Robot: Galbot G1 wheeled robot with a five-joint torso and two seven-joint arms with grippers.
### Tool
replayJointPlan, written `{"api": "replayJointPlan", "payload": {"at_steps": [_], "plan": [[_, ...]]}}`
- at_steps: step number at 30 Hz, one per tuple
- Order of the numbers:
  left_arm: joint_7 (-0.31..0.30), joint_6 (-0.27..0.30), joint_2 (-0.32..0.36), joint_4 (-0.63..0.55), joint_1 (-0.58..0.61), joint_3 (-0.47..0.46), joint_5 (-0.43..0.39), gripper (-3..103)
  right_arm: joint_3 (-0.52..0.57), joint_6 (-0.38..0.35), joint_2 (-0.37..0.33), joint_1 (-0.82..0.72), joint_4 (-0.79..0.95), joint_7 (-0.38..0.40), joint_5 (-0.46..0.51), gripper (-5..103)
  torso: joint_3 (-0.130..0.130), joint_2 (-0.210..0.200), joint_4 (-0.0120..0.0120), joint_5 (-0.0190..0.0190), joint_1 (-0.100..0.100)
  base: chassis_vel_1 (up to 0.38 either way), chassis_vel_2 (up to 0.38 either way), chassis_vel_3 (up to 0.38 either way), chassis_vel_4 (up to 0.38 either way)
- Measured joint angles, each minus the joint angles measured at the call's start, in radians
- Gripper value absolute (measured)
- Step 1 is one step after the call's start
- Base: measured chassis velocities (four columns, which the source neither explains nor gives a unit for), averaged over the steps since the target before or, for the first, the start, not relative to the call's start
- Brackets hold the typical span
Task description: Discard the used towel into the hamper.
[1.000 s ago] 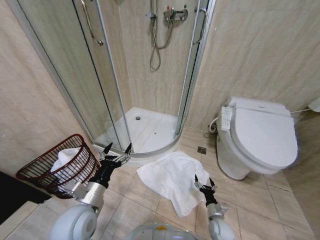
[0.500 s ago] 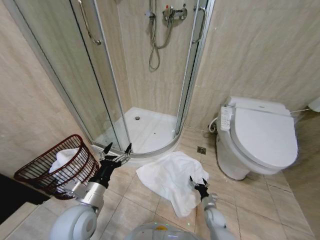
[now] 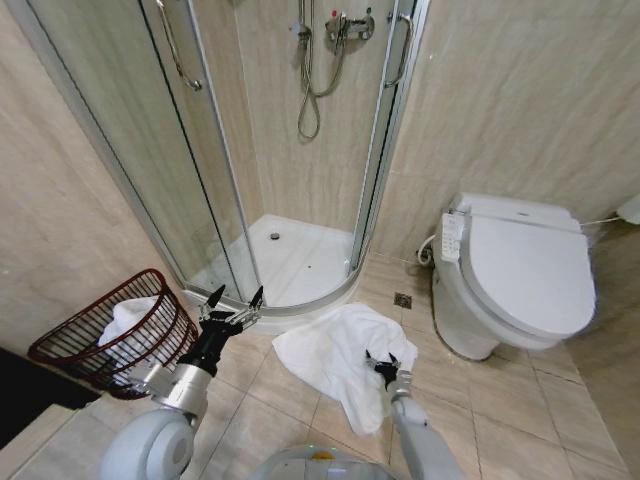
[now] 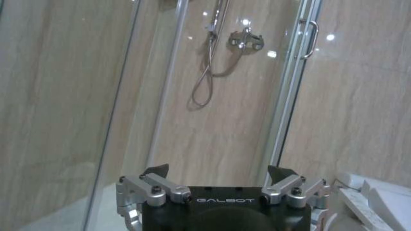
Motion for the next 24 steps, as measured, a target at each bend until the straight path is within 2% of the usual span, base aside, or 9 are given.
{"api": "replayJointPlan", "payload": {"at_steps": [1,3,6,12,13,15,17,19,24], "plan": [[0.0,0.0,0.0,0.0,0.0,0.0,0.0,100,0.004,0.003,-0.002,0.003,-0.014,0.0,0.001,92,0.0,0.0,-0.0001,0.0,0.0,0.0,0.0,0.0,0.0],[0.0,0.0,0.0,0.0,0.0,0.0,0.0,100,0.015,0.006,0.004,0.002,-0.028,0.004,0.007,84,0.0,0.001,-0.0002,-0.0003,0.0,0.0,0.0,0.0,0.0],[0.0,0.0,0.0,0.0,0.0,0.0,0.0,100,0.019,0.009,0.015,-0.002,-0.035,0.015,0.014,81,0.0,0.001,0.0,0.0002,0.0,0.0,0.0,0.0,0.0],[0.0,0.0,0.0,0.0,0.0,0.0,0.0,100,0.022,0.026,0.018,-0.02,-0.036,0.017,0.02,61,0.001,0.001,0.0,0.0001,0.0,0.0,0.0,0.0,0.0],[0.0,0.0,0.0,0.0,0.0,0.0,0.0,100,0.022,0.026,0.018,-0.02,-0.036,0.017,0.02,61,0.001,0.001,0.0,0.0001,0.0,0.0,0.0,0.0,0.0],[0.0,0.0,0.0,0.0,0.0,0.0,0.0,100,0.023,0.024,0.017,-0.04,0.002,0.014,0.021,53,0.001,0.001,0.0,0.0002,0.0,0.0,0.0,0.0,0.0],[0.0,0.0,0.0,0.0,0.0,0.0,0.0,100,0.022,0.023,0.014,-0.051,0.025,0.014,0.019,53,0.001,0.001,0.0,0.0004,0.0,0.0,0.0,0.0,0.0],[0.0,0.0,0.0,0.0,0.0,0.0,0.0,100,0.026,0.027,0.008,-0.076,0.078,0.014,-0.022,41,0.001,0.001,-0.0001,0.0001,0.0,0.0,0.0,0.0,0.0],[0.0,0.0,0.0,0.0,0.0,0.0,0.0,100,0.03,0.016,0.011,-0.105,0.153,0.018,-0.037,33,0.001,0.001,0.0001,0.0003,0.0,0.0,0.0,0.0,0.0]]}}
